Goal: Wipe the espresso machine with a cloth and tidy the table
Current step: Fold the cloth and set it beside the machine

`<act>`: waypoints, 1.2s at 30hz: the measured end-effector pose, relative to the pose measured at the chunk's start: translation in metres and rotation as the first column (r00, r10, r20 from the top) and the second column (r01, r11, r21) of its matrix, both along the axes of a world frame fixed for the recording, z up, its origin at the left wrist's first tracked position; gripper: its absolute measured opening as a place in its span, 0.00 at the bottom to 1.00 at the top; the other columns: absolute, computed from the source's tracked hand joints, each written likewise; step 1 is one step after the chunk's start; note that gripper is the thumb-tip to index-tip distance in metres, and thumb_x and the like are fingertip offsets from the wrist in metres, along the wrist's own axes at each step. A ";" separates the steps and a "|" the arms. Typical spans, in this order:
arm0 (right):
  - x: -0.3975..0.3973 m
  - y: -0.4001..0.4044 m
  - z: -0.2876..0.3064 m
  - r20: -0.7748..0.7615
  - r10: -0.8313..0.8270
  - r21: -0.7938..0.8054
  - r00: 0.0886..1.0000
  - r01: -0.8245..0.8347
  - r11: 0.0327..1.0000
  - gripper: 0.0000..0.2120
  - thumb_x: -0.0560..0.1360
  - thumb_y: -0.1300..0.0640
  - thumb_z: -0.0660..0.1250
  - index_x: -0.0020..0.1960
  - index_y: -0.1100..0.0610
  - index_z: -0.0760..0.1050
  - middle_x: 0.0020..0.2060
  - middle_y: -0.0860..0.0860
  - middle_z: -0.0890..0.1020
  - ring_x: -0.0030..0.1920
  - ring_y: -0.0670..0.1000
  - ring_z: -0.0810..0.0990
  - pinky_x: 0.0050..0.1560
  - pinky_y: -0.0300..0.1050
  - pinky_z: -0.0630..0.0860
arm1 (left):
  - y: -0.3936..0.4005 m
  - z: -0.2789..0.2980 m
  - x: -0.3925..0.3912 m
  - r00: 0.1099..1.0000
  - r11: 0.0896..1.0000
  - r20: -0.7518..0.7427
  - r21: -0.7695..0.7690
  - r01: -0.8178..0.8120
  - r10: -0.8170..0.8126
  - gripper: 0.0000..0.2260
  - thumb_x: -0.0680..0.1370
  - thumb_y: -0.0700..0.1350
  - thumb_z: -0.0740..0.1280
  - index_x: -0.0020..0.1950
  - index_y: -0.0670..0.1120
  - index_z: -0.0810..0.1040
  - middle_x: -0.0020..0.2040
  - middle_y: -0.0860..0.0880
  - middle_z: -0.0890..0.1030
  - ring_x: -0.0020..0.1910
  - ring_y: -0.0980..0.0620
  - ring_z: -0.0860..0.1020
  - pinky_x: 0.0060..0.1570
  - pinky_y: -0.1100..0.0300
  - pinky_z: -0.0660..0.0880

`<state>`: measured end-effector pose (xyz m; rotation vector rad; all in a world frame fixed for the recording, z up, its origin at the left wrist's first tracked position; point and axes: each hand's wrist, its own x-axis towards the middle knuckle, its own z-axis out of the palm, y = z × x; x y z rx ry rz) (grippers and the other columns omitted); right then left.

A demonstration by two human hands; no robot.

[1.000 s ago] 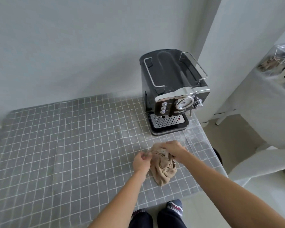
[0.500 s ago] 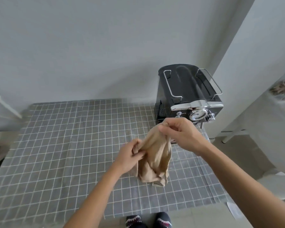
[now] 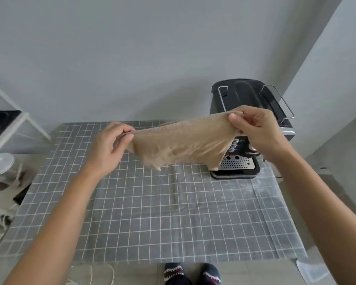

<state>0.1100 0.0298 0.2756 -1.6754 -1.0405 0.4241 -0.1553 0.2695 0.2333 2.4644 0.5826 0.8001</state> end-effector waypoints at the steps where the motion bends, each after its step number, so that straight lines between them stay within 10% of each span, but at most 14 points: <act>1: -0.002 -0.005 0.000 -0.029 0.029 0.019 0.999 -0.028 0.999 0.08 0.80 0.56 0.65 0.50 0.56 0.83 0.44 0.63 0.83 0.48 0.65 0.81 0.55 0.65 0.78 | -0.003 0.004 -0.005 1.000 1.000 0.012 0.010 0.005 -0.005 0.07 0.79 0.43 0.63 0.50 0.43 0.78 0.46 0.51 0.78 0.47 0.61 0.75 0.48 0.69 0.71; 6: -0.016 -0.043 -0.041 -0.306 0.280 -0.058 0.910 -0.311 0.949 0.10 0.79 0.62 0.62 0.43 0.67 0.76 0.52 0.65 0.84 0.55 0.61 0.83 0.60 0.59 0.77 | -0.039 -0.033 -0.047 0.995 0.990 -0.066 -0.122 0.067 -0.076 0.11 0.78 0.53 0.62 0.46 0.47 0.79 0.42 0.61 0.79 0.42 0.59 0.79 0.39 0.67 0.74; 10: -0.037 -0.084 -0.122 -0.354 0.239 -0.424 0.904 -0.383 0.821 0.12 0.76 0.47 0.67 0.46 0.56 0.83 0.32 0.54 0.77 0.31 0.52 0.70 0.32 0.50 0.69 | -0.078 -0.108 -0.095 0.962 0.902 -0.253 -0.432 -0.018 -0.102 0.11 0.73 0.59 0.65 0.45 0.55 0.82 0.39 0.58 0.82 0.39 0.56 0.80 0.40 0.59 0.77; 17: -0.075 -0.112 -0.193 -0.577 0.106 -0.627 0.810 -0.522 0.578 0.10 0.80 0.52 0.65 0.41 0.52 0.77 0.35 0.48 0.77 0.38 0.45 0.78 0.50 0.45 0.82 | -0.112 -0.166 -0.135 0.846 0.671 -0.459 -0.720 -0.176 -0.272 0.17 0.63 0.67 0.71 0.39 0.54 0.85 0.35 0.52 0.84 0.36 0.56 0.79 0.40 0.58 0.72; 24: -0.062 -0.063 -0.217 -0.236 -0.075 -0.752 0.969 -0.133 0.645 0.14 0.81 0.53 0.61 0.38 0.55 0.73 0.34 0.49 0.76 0.35 0.48 0.75 0.36 0.40 0.72 | -0.055 -0.161 -0.068 0.828 0.794 -0.524 -0.581 -0.177 -0.200 0.02 0.73 0.46 0.71 0.42 0.52 0.83 0.38 0.57 0.84 0.40 0.60 0.82 0.49 0.58 0.78; 30: -0.062 -0.050 -0.253 -0.105 -0.302 -0.850 0.948 0.073 0.522 0.12 0.79 0.49 0.62 0.52 0.58 0.72 0.42 0.53 0.78 0.45 0.56 0.80 0.36 0.47 0.77 | -0.040 -0.196 0.004 0.767 0.959 -0.642 -0.219 -0.180 -0.003 0.17 0.76 0.39 0.67 0.65 0.44 0.75 0.63 0.48 0.76 0.60 0.49 0.76 0.64 0.56 0.70; 36: -0.101 -0.078 -0.277 -0.074 -0.481 -0.923 0.874 0.123 0.366 0.16 0.75 0.48 0.69 0.40 0.61 0.74 0.35 0.54 0.78 0.32 0.50 0.77 0.27 0.39 0.70 | -0.115 -0.220 0.095 0.752 0.938 -0.565 -0.267 0.222 -0.339 0.21 0.80 0.48 0.61 0.73 0.47 0.66 0.74 0.48 0.65 0.69 0.49 0.69 0.69 0.55 0.64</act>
